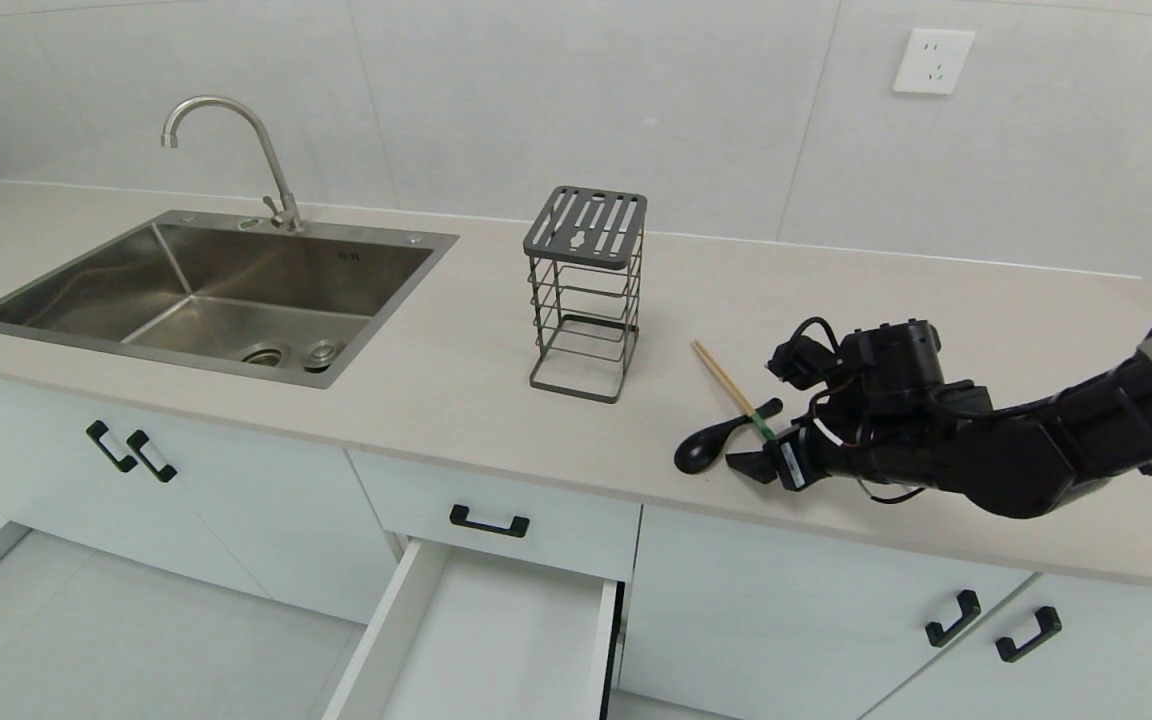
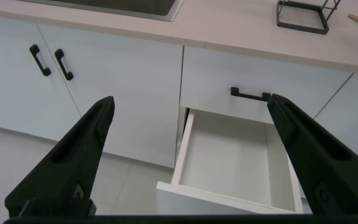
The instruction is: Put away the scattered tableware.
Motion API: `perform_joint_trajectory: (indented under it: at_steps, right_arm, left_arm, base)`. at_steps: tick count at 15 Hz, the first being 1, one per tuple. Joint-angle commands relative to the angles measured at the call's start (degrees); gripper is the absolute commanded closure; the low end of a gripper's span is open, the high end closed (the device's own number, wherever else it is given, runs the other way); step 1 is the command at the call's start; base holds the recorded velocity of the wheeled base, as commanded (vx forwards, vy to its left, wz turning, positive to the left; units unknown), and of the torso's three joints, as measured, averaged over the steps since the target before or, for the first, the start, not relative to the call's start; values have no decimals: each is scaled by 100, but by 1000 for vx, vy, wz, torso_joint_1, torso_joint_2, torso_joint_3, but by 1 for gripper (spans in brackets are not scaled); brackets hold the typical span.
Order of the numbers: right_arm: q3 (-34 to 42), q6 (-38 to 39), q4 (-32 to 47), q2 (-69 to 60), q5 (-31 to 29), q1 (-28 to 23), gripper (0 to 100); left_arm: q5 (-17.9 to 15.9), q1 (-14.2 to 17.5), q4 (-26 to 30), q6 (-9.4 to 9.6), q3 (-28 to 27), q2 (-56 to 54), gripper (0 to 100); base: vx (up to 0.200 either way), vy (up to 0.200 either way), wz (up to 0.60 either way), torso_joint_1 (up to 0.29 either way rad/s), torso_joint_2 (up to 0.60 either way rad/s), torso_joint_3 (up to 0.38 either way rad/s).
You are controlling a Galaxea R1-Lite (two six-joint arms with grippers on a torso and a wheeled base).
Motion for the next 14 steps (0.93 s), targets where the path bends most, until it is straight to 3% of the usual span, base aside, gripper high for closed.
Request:
perform_joint_trajectory:
  at_steps: [1,4,11,12,14]
  right_arm:
    - [-107,-3,-10,86,-7,-1,0]
    - [-239,-3,-458,394,-7,8,0]
    - [-204,-3,-564,385,-7,8,0]
    - [-204,-3,-564,376,-7,8,100]
    - [-143,67,-573,359,-24,-1,100]
  left_arm:
    - [1,1,-1,-1,5,9,0]
    - [1,1,-1,-1,-4,9,0]
    - [1,1,-1,-1,-4,9,0]
    - [1,1,-1,-1,-4,9,0]
    - [1,1,-1,-1,-4,9,0]
  base:
    - [0,0,0,0,0,0]
    - [0,0,0,0,0,0]
    - [0,0,0,0,0,0]
    - [0,0,0,0,0,0]
    - [0,0,0,0,0,0]
